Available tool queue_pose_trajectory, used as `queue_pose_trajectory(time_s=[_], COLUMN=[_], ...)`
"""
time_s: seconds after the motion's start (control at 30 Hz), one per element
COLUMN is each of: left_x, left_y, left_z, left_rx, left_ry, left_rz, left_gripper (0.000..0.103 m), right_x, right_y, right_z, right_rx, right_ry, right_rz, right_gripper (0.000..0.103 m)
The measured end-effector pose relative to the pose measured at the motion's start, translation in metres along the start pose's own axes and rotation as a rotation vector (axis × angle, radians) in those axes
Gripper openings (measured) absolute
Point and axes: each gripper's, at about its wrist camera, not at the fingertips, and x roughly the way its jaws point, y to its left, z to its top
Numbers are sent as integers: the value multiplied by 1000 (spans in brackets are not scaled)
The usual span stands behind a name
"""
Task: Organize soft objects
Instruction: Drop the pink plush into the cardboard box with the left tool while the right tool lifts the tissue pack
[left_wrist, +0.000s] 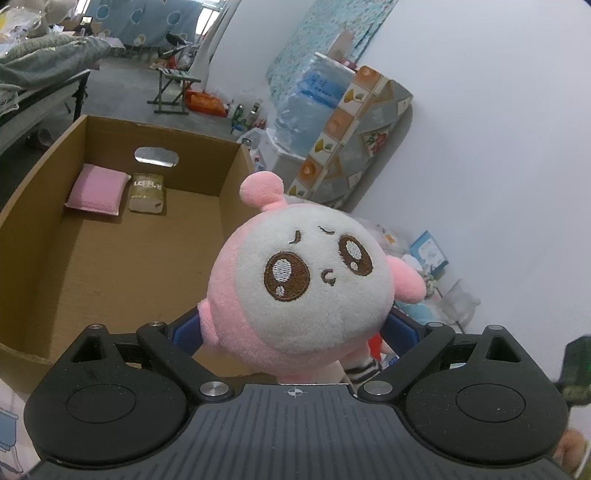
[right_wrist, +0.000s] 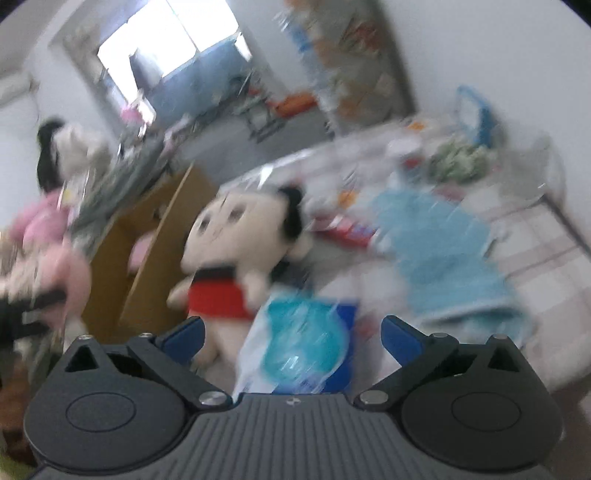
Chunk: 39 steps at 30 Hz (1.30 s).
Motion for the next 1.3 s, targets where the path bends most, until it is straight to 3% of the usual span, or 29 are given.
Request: queue_pose_trajectory(time_s=[0.1, 0.27, 0.4, 0.47, 0.53, 0.77, 0.93, 1.1, 1.3], left_x=[-3, -10, -9, -4, 7, 76, 140, 200, 245], left_y=[2, 8, 15, 19, 23, 51, 84, 120, 130], left_z=[-1, 3, 19, 31, 47, 108, 144, 160, 161], left_rx=[-4, -2, 10, 25, 21, -82, -199, -307, -325], left_ry=[-3, -20, -28, -22, 5, 150, 205, 251, 263], left_rz=[5, 36, 88, 117, 136, 136, 205, 267, 271], left_gripper=[96, 96, 96, 96, 96, 96, 96, 96, 98], right_x=[6, 42, 69, 82, 89, 75, 64, 66, 68], right_y=[30, 57, 57, 55, 54, 45, 31, 17, 14], right_z=[-15, -35, -39, -42, -49, -46, -40, -39, -43], right_rx=[-71, -169, -196, -201, -209, -165, -90, -16, -11], right_ry=[74, 168, 214, 231, 221, 136, 75, 71, 72], right_rz=[-2, -164, -186, -191, -184, -121, -56, -1, 10], right_gripper=[73, 73, 71, 62, 62, 61, 61, 61, 61])
